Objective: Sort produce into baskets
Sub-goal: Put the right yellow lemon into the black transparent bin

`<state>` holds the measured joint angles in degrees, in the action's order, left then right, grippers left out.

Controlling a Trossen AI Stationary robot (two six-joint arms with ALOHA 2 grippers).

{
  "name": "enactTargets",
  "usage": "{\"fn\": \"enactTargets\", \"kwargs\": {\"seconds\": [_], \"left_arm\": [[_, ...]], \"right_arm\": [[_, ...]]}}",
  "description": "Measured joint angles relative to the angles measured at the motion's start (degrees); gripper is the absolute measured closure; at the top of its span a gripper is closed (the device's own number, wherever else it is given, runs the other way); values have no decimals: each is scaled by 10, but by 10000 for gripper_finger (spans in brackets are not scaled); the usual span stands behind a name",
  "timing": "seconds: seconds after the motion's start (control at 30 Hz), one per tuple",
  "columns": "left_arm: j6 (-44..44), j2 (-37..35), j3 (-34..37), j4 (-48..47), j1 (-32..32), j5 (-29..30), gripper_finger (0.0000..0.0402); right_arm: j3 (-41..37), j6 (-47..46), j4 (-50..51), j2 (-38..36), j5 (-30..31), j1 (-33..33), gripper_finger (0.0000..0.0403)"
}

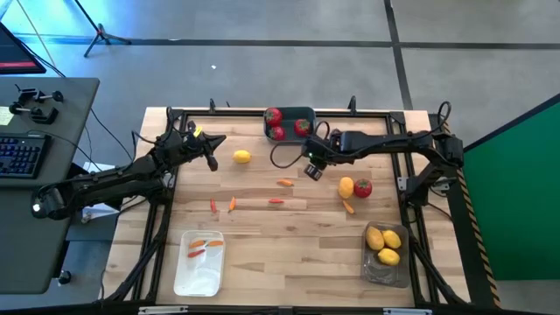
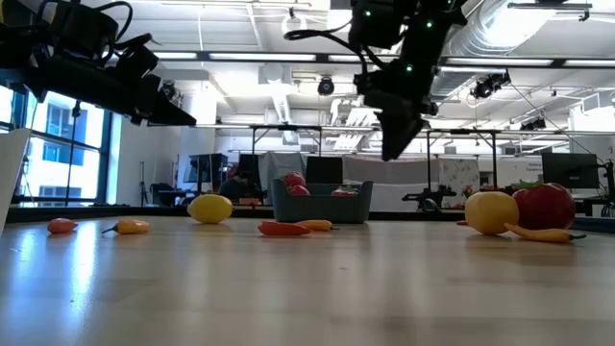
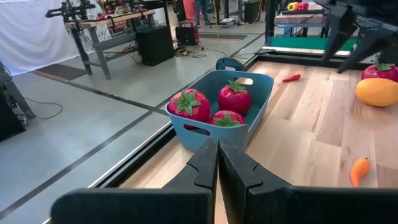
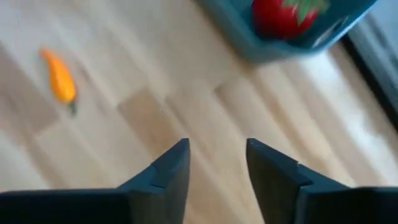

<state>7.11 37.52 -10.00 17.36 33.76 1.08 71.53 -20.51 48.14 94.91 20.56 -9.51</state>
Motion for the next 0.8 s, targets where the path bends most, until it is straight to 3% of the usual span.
{"fn": "enactTargets", "kwargs": {"seconds": [0.4,0.8], "left_arm": [[2,0,0,0,0,0,402],[-15,0,0,0,-1,0,401]], "right_arm": [[0,-47,109,0,-116,53,180],[0,-149,228,0,-126,54,159]]}}
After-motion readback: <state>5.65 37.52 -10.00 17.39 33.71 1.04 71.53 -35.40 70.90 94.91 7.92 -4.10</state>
